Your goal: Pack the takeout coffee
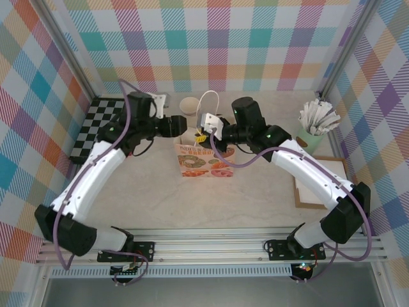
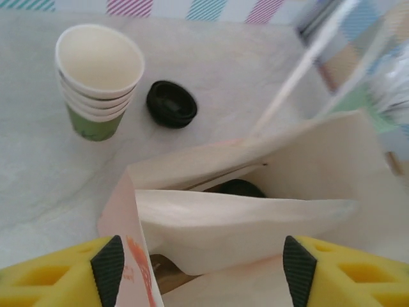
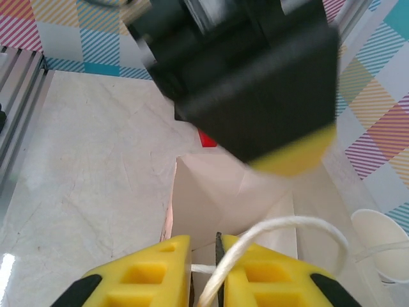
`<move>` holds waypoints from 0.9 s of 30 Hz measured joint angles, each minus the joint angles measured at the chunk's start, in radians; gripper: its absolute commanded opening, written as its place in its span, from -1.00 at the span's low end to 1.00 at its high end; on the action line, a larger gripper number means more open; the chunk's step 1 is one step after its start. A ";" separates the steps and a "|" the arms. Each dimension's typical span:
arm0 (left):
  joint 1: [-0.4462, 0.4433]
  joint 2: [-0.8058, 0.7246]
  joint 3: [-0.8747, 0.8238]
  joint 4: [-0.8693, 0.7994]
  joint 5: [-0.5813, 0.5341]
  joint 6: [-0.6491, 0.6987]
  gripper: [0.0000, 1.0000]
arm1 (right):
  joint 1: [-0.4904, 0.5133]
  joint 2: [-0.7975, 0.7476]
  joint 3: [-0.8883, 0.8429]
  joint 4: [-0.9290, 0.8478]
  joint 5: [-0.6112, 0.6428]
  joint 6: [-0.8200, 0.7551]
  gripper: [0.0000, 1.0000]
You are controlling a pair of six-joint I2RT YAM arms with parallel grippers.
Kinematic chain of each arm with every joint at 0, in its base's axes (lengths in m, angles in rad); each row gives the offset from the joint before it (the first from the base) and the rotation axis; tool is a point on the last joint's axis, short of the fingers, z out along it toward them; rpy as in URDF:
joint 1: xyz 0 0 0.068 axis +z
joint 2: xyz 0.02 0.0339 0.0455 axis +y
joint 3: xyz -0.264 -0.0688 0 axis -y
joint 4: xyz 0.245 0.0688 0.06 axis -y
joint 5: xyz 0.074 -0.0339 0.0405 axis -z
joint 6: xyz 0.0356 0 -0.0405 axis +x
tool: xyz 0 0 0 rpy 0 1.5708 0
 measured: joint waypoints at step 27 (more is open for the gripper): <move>0.072 0.130 0.002 0.065 0.758 0.641 0.23 | -0.035 0.046 0.154 -0.129 -0.145 0.134 -0.79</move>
